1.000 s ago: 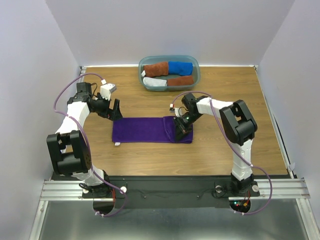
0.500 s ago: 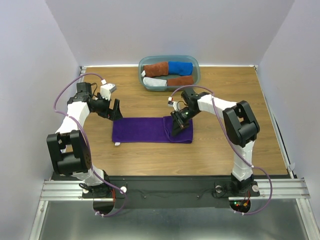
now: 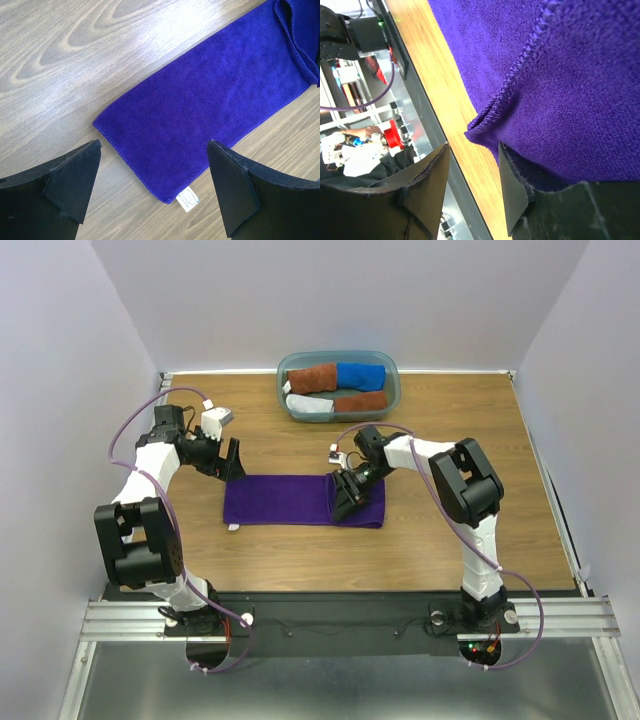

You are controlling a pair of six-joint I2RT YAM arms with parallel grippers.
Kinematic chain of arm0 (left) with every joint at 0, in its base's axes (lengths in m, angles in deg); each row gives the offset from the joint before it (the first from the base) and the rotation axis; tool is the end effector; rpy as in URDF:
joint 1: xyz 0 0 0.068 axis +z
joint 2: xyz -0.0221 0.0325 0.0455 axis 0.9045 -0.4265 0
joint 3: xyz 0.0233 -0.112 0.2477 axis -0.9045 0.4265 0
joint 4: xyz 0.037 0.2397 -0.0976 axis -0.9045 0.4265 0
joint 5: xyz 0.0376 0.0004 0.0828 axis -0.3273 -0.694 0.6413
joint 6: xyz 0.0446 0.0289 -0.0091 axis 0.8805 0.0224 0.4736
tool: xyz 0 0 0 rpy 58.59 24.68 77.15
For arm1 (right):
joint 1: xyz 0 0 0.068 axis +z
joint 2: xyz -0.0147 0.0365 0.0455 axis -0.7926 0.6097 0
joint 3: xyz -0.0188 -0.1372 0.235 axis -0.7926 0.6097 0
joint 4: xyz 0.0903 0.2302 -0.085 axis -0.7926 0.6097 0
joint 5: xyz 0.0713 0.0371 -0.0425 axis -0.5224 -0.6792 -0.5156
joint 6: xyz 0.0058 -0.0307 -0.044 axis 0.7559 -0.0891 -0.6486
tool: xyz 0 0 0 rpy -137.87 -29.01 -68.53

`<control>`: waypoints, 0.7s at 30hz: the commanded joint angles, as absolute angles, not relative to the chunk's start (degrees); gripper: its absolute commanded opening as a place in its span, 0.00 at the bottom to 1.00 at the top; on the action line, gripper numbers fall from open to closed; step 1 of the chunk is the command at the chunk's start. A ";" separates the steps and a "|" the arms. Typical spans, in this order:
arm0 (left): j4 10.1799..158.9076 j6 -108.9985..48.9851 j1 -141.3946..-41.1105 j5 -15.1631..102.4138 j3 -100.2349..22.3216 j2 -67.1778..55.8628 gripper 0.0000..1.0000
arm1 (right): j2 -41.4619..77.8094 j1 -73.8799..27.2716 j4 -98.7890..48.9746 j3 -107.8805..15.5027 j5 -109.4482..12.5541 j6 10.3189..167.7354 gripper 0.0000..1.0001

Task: Roll the towels
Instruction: Fold the towel

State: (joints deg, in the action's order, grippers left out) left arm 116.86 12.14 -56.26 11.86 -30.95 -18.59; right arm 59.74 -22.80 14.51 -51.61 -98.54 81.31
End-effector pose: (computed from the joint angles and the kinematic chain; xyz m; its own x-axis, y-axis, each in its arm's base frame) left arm 0.3193 0.0245 0.2495 -0.5615 0.3098 -0.7673 0.6305 0.7608 -0.1541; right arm 0.3320 0.2236 0.1260 -0.8539 -0.4955 -0.1591 -0.3848 0.3952 0.8341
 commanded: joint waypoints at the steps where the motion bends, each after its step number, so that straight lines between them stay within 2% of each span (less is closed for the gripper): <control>1: 116.36 12.42 -55.96 11.54 -29.98 -17.79 0.99 | 57.69 -22.37 12.03 -52.21 -100.66 81.69 0.50; 9: 116.71 13.30 -55.96 12.07 -30.07 -17.52 0.99 | 47.05 -25.62 15.18 -45.10 -103.20 78.97 0.48; 16: 116.18 12.69 -55.96 11.99 -30.33 -18.76 0.99 | 49.15 -28.25 15.81 -38.41 -105.23 75.19 0.44; 21: 115.83 12.60 -55.88 11.98 -30.33 -18.58 0.99 | 55.04 -31.95 16.25 -37.27 -107.25 71.85 0.41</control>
State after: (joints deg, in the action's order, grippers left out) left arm 116.43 12.47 -56.26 12.73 -30.88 -18.59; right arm 52.16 -29.62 15.51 -37.95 -104.62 75.93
